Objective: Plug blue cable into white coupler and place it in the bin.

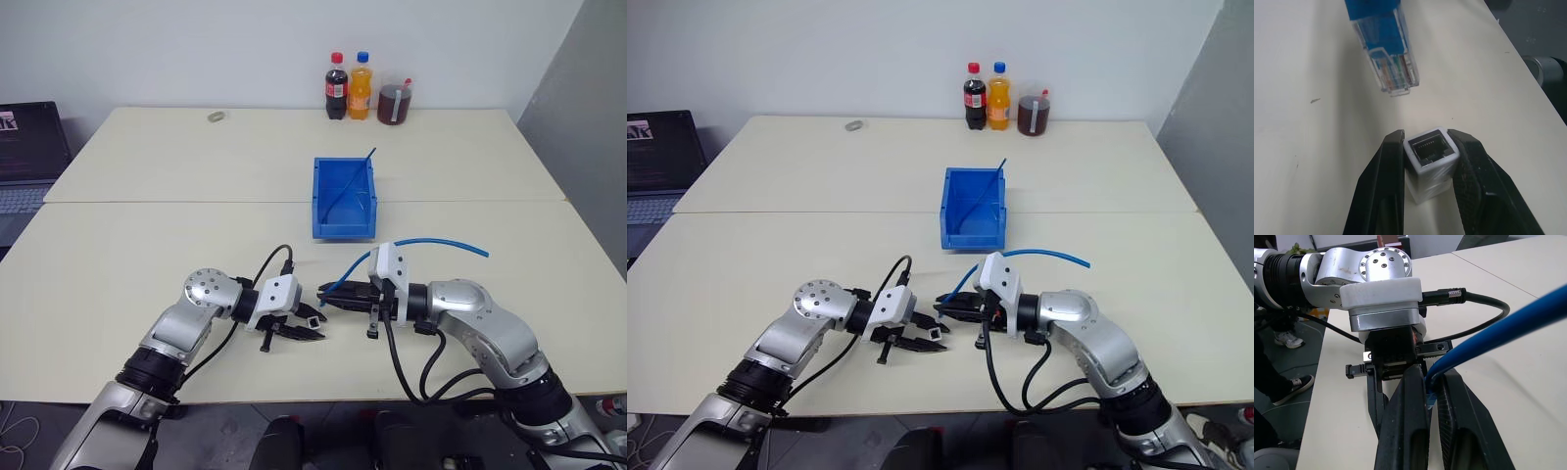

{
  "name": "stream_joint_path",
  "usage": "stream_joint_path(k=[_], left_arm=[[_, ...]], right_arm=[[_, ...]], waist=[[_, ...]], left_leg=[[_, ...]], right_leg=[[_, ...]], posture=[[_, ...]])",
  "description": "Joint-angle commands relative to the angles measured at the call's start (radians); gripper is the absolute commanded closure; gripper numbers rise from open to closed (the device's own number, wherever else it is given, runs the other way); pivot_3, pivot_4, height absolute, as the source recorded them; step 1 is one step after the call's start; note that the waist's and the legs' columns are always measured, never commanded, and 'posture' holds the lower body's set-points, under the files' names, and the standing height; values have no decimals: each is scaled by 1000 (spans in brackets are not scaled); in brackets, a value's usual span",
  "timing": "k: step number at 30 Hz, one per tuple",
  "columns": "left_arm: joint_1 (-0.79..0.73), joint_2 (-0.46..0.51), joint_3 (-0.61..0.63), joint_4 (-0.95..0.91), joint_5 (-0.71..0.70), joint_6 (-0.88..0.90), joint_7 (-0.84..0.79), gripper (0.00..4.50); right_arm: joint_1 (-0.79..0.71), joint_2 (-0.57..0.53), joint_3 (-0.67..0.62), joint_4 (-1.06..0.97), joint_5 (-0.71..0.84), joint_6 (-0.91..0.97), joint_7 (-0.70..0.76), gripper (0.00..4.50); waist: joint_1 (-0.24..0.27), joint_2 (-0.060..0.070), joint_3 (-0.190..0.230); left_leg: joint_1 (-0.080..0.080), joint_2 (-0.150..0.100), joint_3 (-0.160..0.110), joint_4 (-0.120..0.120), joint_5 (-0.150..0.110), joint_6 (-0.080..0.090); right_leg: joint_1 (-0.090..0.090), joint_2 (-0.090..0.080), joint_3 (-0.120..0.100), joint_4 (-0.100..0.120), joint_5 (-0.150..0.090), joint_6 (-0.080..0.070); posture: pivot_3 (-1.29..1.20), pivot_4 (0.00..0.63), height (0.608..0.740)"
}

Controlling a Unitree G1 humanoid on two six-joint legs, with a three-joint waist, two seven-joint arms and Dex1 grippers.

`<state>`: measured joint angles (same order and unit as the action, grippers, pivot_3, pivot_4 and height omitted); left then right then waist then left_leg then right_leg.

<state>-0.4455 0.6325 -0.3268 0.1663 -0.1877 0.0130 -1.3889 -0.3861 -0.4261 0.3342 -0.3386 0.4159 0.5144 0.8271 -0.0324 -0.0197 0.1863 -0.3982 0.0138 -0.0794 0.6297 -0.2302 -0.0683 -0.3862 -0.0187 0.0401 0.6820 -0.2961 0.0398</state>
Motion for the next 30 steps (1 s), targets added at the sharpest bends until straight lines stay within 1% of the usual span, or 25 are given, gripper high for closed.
stream_joint_path(k=[1, 18, 27, 30], left_arm=[[8, 4, -14, 26, 28, 2, -8, 3504], [-33, -9, -17, 105, 33, -30, -52, 3505], [6, -12, 6, 75, 22, -27, -26, 3505], [14, -11, 19, 78, 26, -50, -9, 3505]], right_arm=[[-12, 7, -26, -40, 10, -13, 4, 4500], [-16, 14, 0, -22, -10, -47, 57, 4500], [6, 9, -18, -39, -8, -41, 45, 4500], [10, 6, -24, -47, -3, -37, 43, 4500]], waist=[[0, 0, 0], [-1, 0, 0], [0, 0, 0], [0, 0, 0]], left_leg=[[0, 0, 0, 0, 0, 0], [0, 0, 0, 0, 0, 0], [1, 0, 0, 0, 0, 0], [1, 0, 0, 0, 0, 0]], right_leg=[[0, 0, 0, 0, 0, 0], [0, 0, 0, 1, 0, 0], [0, 0, 0, 1, 0, 0], [0, 0, 0, 1, 0, 0]], posture=[[0, 150, 740], [0, 150, 740], [0, 150, 740], [0, 150, 740]])
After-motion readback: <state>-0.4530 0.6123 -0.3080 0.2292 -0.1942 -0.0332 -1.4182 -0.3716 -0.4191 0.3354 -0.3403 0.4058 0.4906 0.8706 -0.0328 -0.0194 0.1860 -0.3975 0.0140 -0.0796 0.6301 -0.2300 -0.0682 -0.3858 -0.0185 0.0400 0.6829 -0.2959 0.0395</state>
